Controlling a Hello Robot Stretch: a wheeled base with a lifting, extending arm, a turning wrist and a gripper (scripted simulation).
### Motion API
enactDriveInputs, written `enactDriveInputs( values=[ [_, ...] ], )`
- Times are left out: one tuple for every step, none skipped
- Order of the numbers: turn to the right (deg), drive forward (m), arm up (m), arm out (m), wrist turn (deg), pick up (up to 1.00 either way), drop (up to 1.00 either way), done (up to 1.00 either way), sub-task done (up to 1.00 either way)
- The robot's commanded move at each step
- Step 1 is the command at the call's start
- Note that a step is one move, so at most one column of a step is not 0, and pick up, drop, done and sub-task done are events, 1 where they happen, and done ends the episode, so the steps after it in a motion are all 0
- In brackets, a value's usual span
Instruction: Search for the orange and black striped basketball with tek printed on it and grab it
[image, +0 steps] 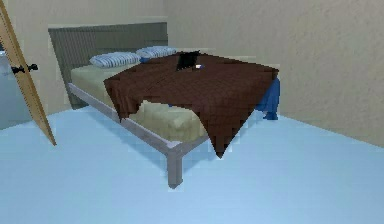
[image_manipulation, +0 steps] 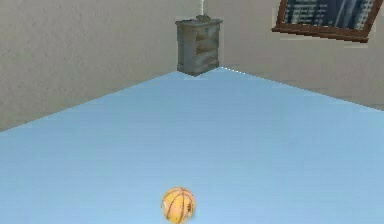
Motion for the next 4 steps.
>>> enactDriveInputs(
  values=[
    [0.0, 0.00, 0.00, 0.48, 0.0, 0.00, 0.00, 0.00, 0.00],
    [0.0, 0.00, 0.00, 0.00, 45.0, 0.00, 0.00, 0.00, 0.00],
    [0.0, 0.00, 0.00, 0.00, 45.0, 0.00, 0.00, 0.00, 0.00],
    [0.0, 0.00, 0.00, 0.00, 45.0, 0.00, 0.00, 0.00, 0.00]
  ],
)
